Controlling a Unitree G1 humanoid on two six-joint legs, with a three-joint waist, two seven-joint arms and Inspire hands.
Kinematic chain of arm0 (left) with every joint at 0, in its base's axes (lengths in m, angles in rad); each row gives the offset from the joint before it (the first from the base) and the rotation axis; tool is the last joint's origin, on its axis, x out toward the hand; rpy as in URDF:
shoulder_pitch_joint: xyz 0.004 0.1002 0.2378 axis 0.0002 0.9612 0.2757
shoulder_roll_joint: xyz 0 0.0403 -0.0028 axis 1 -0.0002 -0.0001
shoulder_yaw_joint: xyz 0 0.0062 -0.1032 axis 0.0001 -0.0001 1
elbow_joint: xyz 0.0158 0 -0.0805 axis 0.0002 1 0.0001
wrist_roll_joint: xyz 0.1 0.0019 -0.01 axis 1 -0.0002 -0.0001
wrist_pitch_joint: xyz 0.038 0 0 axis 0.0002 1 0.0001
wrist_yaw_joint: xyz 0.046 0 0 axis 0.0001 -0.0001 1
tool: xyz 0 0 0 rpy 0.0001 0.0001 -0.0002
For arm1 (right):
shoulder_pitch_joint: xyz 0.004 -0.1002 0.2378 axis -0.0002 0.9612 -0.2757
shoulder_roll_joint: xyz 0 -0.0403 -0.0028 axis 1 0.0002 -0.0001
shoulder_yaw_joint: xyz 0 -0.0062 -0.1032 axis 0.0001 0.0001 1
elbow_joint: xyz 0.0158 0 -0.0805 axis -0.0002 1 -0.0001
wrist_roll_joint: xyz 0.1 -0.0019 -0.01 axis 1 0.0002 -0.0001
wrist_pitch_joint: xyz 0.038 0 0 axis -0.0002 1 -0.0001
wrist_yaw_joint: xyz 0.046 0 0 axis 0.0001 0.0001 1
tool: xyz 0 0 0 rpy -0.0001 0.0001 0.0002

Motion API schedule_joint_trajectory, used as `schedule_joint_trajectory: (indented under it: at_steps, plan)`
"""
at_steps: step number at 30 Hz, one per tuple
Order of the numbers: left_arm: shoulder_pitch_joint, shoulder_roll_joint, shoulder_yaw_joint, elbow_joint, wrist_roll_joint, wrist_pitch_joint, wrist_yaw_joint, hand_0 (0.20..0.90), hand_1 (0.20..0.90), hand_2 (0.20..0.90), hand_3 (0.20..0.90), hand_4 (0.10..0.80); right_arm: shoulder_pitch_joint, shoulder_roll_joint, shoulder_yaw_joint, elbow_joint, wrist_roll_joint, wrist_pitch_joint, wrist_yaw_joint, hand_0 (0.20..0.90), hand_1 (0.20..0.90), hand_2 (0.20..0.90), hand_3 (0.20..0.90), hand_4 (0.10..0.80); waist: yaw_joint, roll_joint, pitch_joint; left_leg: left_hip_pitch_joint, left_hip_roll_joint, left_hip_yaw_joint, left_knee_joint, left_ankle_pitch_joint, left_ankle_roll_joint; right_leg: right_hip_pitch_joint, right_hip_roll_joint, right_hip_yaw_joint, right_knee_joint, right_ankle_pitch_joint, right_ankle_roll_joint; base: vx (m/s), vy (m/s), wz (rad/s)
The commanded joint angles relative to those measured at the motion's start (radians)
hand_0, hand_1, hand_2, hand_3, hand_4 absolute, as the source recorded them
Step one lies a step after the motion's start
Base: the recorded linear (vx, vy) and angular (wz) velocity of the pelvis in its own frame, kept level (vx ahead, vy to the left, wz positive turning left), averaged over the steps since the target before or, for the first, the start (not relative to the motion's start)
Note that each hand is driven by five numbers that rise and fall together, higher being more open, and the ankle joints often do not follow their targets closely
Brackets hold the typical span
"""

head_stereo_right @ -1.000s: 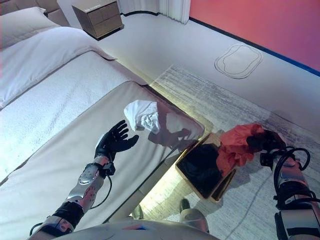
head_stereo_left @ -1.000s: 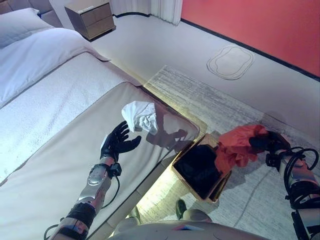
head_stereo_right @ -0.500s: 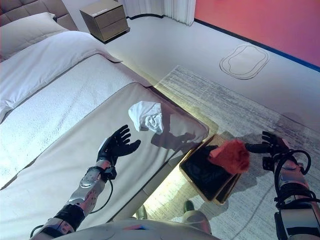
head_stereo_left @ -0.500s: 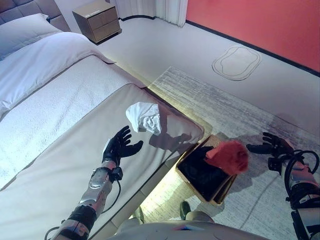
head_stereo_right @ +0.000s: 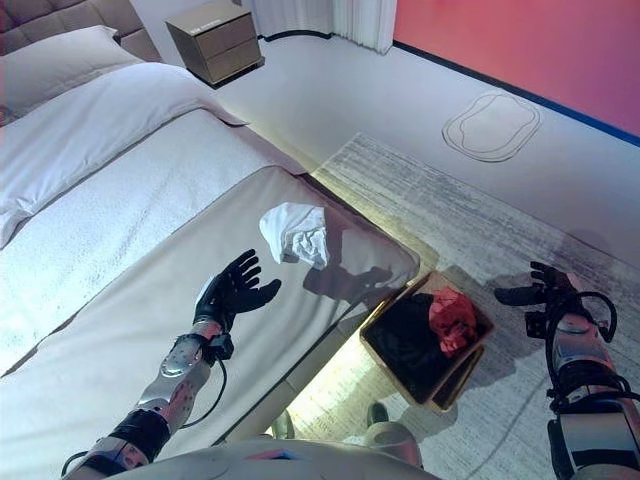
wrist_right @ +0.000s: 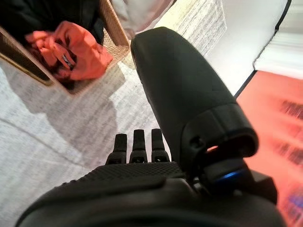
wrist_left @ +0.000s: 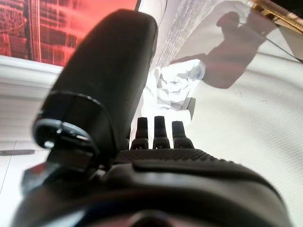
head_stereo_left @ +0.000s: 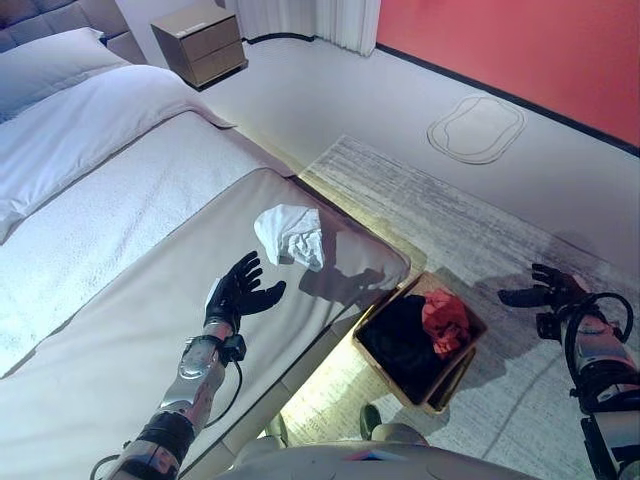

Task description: Pick up the clothes from the bed and place them into the basket

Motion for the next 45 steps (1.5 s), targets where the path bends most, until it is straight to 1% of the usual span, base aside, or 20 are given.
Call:
schedule_joint_trajectory:
  at_steps: [1,4,8,10,12,13,16,19,20,21,23,26,27,28,30,31,34,37,41,45]
  plan:
    - [-0.076,0.006,0.019,-0.052,-0.004,-0.106,0.010,0.900,0.900,0.900,0.900,0.800,-0.221,-0.087,0.082,-0.135,-0.105,-0.051,-0.098,0.900,0.900,0.900,0.900,0.800,0.052,-0.035,-0.020,0.048,0.022,-0.006,0.020,-0.125,-0.037,-0.066,-0.024,-0.013,0.044,-0.005,-0.001,0.005,0.006,0.06]
    - [-0.078,0.004,0.014,-0.058,0.023,-0.117,0.018,0.900,0.900,0.900,0.900,0.800,-0.280,-0.092,0.139,-0.205,-0.192,-0.029,-0.147,0.900,0.900,0.900,0.900,0.800,0.070,-0.036,-0.013,0.033,0.017,-0.020,0.035,-0.126,-0.037,-0.068,-0.030,-0.034,0.061,-0.016,-0.005,0.008,0.014,0.13]
    - [-0.075,0.013,-0.002,-0.083,0.053,-0.122,0.013,0.900,0.900,0.900,0.900,0.800,-0.345,-0.102,0.186,-0.215,-0.253,-0.039,-0.169,0.900,0.900,0.900,0.900,0.800,0.095,-0.032,-0.002,0.010,0.011,-0.040,0.069,-0.133,-0.034,-0.077,-0.037,-0.062,0.115,-0.049,-0.014,0.029,0.030,0.16]
    - [-0.074,0.029,-0.010,-0.105,0.069,-0.122,0.007,0.900,0.900,0.900,0.900,0.800,-0.382,-0.112,0.209,-0.226,-0.265,-0.042,-0.163,0.900,0.900,0.900,0.900,0.800,0.113,-0.027,0.014,-0.019,0.004,-0.062,0.117,-0.144,-0.031,-0.095,-0.043,-0.078,0.172,-0.077,-0.023,0.013,0.051,0.29]
    - [-0.083,0.046,-0.022,-0.115,0.085,-0.134,0.004,0.900,0.900,0.900,0.900,0.800,-0.437,-0.117,0.239,-0.216,-0.271,-0.048,-0.159,0.900,0.900,0.900,0.900,0.800,0.133,-0.023,0.045,-0.067,-0.002,-0.083,0.200,-0.165,-0.030,-0.124,-0.059,-0.102,0.235,-0.102,-0.035,-0.045,0.057,0.28]
    - [-0.092,0.052,-0.029,-0.112,0.086,-0.140,0.011,0.900,0.900,0.900,0.900,0.800,-0.493,-0.124,0.269,-0.190,-0.276,-0.056,-0.144,0.900,0.900,0.900,0.900,0.800,0.147,-0.020,0.068,-0.096,-0.007,-0.095,0.253,-0.182,-0.029,-0.143,-0.072,-0.117,0.272,-0.116,-0.043,-0.048,0.054,0.17]
    - [-0.107,0.058,-0.041,-0.116,0.073,-0.151,0.022,0.900,0.900,0.900,0.900,0.800,-0.578,-0.141,0.330,-0.140,-0.271,-0.076,-0.139,0.900,0.900,0.900,0.900,0.800,0.168,-0.010,0.110,-0.150,-0.017,-0.117,0.333,-0.213,-0.023,-0.180,-0.088,-0.132,0.344,-0.148,-0.058,-0.049,0.055,0.21]
    - [-0.121,0.074,-0.054,-0.135,0.066,-0.171,0.035,0.900,0.900,0.900,0.900,0.800,-0.675,-0.153,0.385,-0.074,-0.241,-0.090,-0.138,0.900,0.900,0.900,0.900,0.800,0.199,0.006,0.173,-0.230,-0.036,-0.144,0.437,-0.247,-0.011,-0.238,-0.109,-0.145,0.448,-0.188,-0.074,-0.064,0.020,0.29]
    - [-0.127,0.084,-0.059,-0.152,0.056,-0.177,0.037,0.900,0.900,0.900,0.900,0.800,-0.721,-0.151,0.409,-0.039,-0.226,-0.092,-0.147,0.900,0.900,0.900,0.900,0.800,0.216,0.016,0.203,-0.277,-0.050,-0.160,0.487,-0.260,-0.002,-0.282,-0.118,-0.149,0.504,-0.202,-0.082,-0.109,0.001,0.29]
    - [-0.128,0.089,-0.059,-0.159,0.049,-0.184,0.035,0.900,0.900,0.900,0.900,0.800,-0.750,-0.152,0.421,-0.024,-0.217,-0.090,-0.151,0.900,0.900,0.900,0.900,0.800,0.225,0.023,0.222,-0.305,-0.057,-0.166,0.526,-0.271,0.002,-0.308,-0.124,-0.151,0.546,-0.216,-0.086,-0.104,0.011,0.35]
    - [-0.122,0.097,-0.063,-0.188,0.038,-0.190,0.037,0.900,0.900,0.900,0.900,0.800,-0.802,-0.148,0.433,0.009,-0.186,-0.089,-0.152,0.900,0.900,0.900,0.900,0.800,0.244,0.038,0.255,-0.362,-0.075,-0.184,0.588,-0.276,0.006,-0.358,-0.139,-0.160,0.616,-0.232,-0.095,-0.070,0.017,0.30]
    - [-0.109,0.099,-0.058,-0.224,-0.023,-0.178,0.038,0.900,0.900,0.900,0.900,0.800,-0.863,-0.129,0.447,0.052,-0.167,-0.088,-0.160,0.900,0.900,0.900,0.900,0.800,0.271,0.055,0.298,-0.451,-0.106,-0.204,0.688,-0.291,0.018,-0.440,-0.164,-0.162,0.731,-0.262,-0.106,-0.049,0.014,0.28]
    - [-0.106,0.102,-0.055,-0.241,-0.039,-0.172,0.044,0.900,0.900,0.900,0.900,0.800,-0.880,-0.132,0.457,0.061,-0.163,-0.089,-0.162,0.900,0.900,0.900,0.900,0.800,0.279,0.057,0.314,-0.478,-0.112,-0.205,0.714,-0.309,0.026,-0.468,-0.174,-0.164,0.771,-0.275,-0.109,-0.008,-0.008,0.23]
    - [-0.100,0.107,-0.050,-0.256,-0.060,-0.169,0.051,0.900,0.900,0.900,0.900,0.800,-0.899,-0.137,0.469,0.074,-0.140,-0.092,-0.164,0.900,0.900,0.900,0.900,0.800,0.291,0.060,0.334,-0.504,-0.119,-0.210,0.761,-0.346,0.029,-0.496,-0.183,-0.160,0.827,-0.307,-0.103,-0.023,-0.021,0.23]
    - [-0.098,0.116,-0.047,-0.287,-0.087,-0.176,0.063,0.900,0.900,0.900,0.900,0.800,-0.923,-0.139,0.466,0.084,-0.139,-0.082,-0.183,0.900,0.900,0.900,0.900,0.800,0.305,0.069,0.366,-0.571,-0.131,-0.217,0.825,-0.353,0.033,-0.554,-0.203,-0.165,0.887,-0.317,-0.101,-0.065,-0.042,0.21]
    - [-0.090,0.121,-0.048,-0.308,-0.098,-0.176,0.073,0.900,0.900,0.900,0.900,0.800,-0.934,-0.135,0.469,0.090,-0.143,-0.073,-0.195,0.900,0.900,0.900,0.900,0.800,0.315,0.076,0.366,-0.622,-0.139,-0.223,0.864,-0.354,0.036,-0.596,-0.209,-0.166,0.915,-0.321,-0.104,-0.068,-0.044,0.27]
    - [-0.065,0.131,-0.043,-0.345,-0.092,-0.197,0.090,0.900,0.900,0.900,0.900,0.800,-0.965,-0.121,0.485,0.096,-0.141,-0.050,-0.194,0.900,0.900,0.900,0.900,0.800,0.334,0.093,0.366,-0.729,-0.154,-0.239,0.930,-0.360,0.041,-0.697,-0.212,-0.162,0.977,-0.330,-0.109,-0.037,-0.009,0.25]
    - [-0.054,0.147,-0.053,-0.378,-0.072,-0.220,0.102,0.900,0.900,0.900,0.900,0.800,-1.002,-0.114,0.529,0.084,-0.124,-0.023,-0.203,0.900,0.900,0.900,0.900,0.800,0.347,0.107,0.366,-0.814,-0.165,-0.249,0.963,-0.371,0.055,-0.786,-0.209,-0.157,1.016,-0.335,-0.115,-0.038,0.024,0.13]
    - [-0.040,0.155,-0.053,-0.410,-0.077,-0.230,0.102,0.900,0.900,0.900,0.900,0.800,-1.029,-0.110,0.556,0.093,-0.144,-0.013,-0.187,0.900,0.900,0.900,0.900,0.800,0.364,0.121,0.366,-0.890,-0.173,-0.255,0.989,-0.376,0.063,-0.862,-0.206,-0.155,1.050,-0.340,-0.118,-0.033,0.033,0.09]
    - [-0.027,0.173,-0.036,-0.460,-0.109,-0.245,0.109,0.900,0.900,0.900,0.900,0.800,-1.054,-0.109,0.585,0.110,-0.134,0.012,-0.179,0.900,0.900,0.900,0.900,0.800,0.390,0.132,0.366,-0.959,-0.182,-0.267,1.014,-0.374,0.077,-0.932,-0.205,-0.160,1.083,-0.346,-0.116,-0.017,0.012,0.04]
